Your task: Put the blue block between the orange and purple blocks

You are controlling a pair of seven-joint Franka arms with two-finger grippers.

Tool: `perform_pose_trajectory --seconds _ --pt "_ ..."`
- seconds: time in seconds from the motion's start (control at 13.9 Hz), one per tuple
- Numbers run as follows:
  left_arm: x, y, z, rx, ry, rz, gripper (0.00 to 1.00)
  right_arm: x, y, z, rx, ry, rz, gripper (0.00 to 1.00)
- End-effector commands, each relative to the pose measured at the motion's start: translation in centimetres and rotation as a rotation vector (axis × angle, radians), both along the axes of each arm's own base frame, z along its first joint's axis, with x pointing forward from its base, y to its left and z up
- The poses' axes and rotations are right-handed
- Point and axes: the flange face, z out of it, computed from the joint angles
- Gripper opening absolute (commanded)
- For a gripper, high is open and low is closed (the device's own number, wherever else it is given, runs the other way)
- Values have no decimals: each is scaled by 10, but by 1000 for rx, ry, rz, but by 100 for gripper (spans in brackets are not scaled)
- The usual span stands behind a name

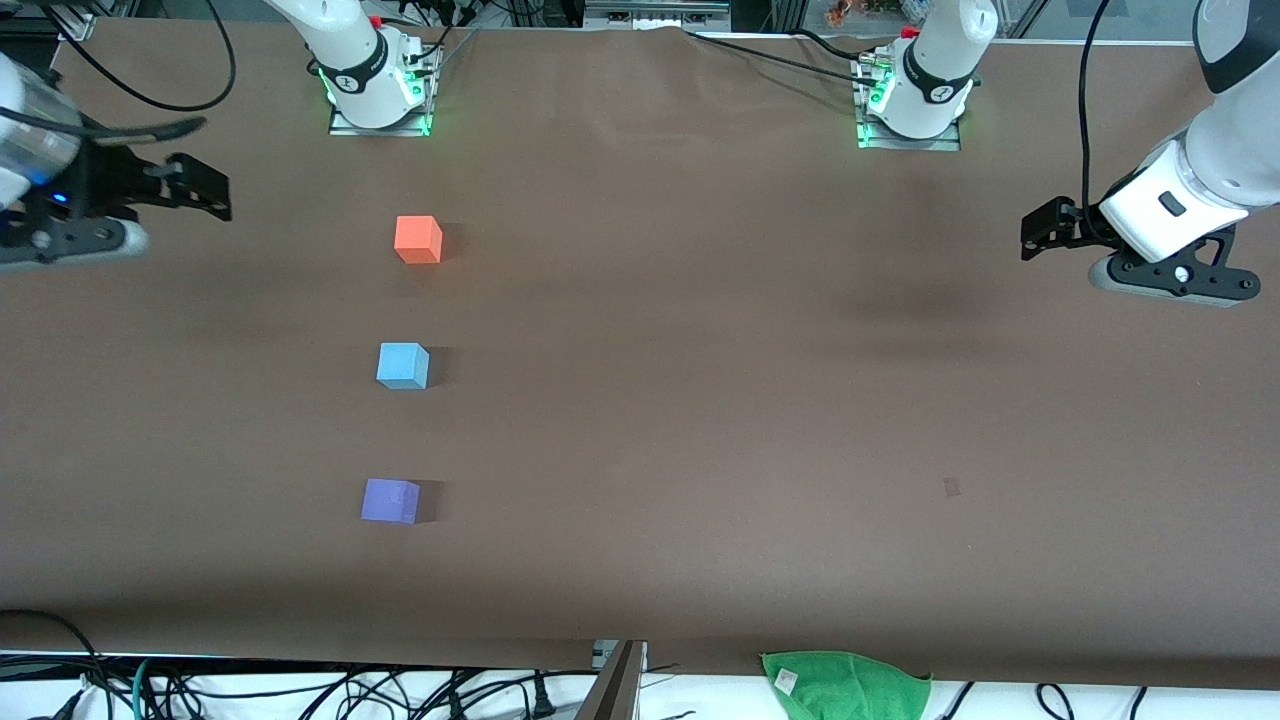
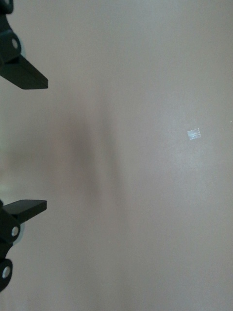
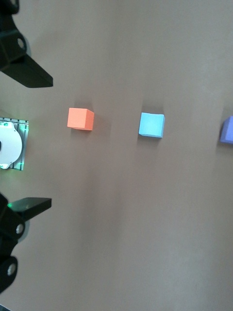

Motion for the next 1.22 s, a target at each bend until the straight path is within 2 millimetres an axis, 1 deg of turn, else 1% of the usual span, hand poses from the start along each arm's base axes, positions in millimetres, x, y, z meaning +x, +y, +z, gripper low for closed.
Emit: perform_pose_trajectory --seconds 0.0,0.14,0.29,0.36,0.5,1.15 --pt "-2 -1 4 7 -3 1 100 -12 -13 5 -9 -5 -6 100" --pt "-2 -1 4 5 -3 0 100 -16 -13 4 -10 11 -18 100" --pt "-2 -1 4 5 -3 0 100 -26 -4 3 -19 24 -30 100" --pt "-2 -1 4 7 -3 1 100 -27 -4 2 -20 30 -35 100" --pt "-3 -1 4 5 -1 0 100 -20 -11 -1 -19 34 -28 100" --pt "-3 -1 4 7 0 -1 100 -16 -12 -1 -23 25 -32 100"
